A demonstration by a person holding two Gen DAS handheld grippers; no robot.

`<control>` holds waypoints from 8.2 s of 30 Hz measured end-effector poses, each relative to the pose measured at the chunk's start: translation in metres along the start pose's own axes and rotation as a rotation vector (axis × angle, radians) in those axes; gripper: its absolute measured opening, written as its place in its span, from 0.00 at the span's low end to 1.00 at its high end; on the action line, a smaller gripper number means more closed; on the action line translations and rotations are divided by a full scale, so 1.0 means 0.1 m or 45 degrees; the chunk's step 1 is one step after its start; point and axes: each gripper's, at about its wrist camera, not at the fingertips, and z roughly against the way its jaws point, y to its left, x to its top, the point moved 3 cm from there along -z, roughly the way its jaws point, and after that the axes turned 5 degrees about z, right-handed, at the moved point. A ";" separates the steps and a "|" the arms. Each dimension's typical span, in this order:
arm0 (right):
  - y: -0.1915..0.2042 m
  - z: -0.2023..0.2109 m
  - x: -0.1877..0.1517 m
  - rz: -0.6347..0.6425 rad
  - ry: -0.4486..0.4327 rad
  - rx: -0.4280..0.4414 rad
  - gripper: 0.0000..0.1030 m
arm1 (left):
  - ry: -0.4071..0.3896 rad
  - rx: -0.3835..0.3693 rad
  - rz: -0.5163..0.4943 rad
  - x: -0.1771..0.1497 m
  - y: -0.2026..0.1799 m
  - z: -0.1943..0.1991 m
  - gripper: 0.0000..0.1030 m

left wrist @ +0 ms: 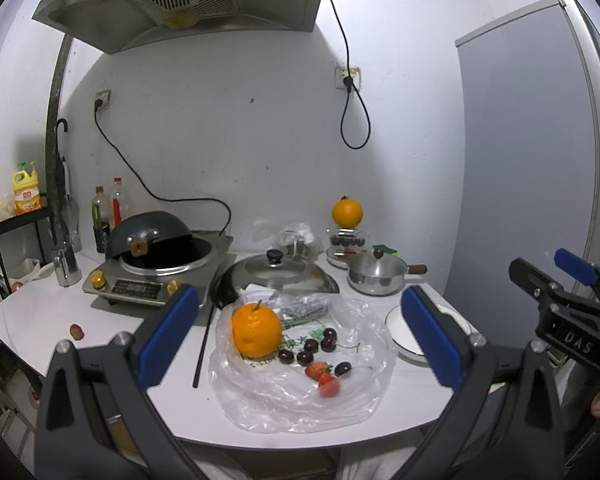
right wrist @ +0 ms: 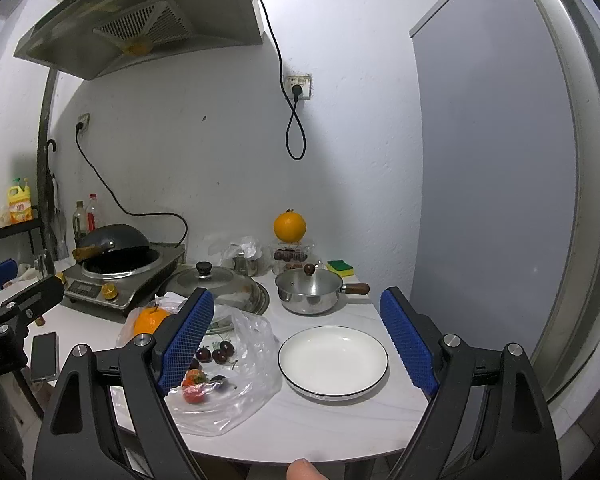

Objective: Organize fruits

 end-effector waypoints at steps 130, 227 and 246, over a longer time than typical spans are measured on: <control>2.52 -3.18 -0.81 0.201 0.670 0.655 0.85 | 0.536 0.291 0.301 -0.95 2.29 -2.24 0.99; -0.49 -2.73 -0.62 -0.112 0.515 0.293 0.84 | 0.509 0.085 0.002 -0.52 -0.17 -2.52 0.99; -0.80 -3.21 -0.98 -0.109 0.640 0.229 0.84 | 0.583 0.090 -0.007 -0.70 -0.35 -2.98 0.99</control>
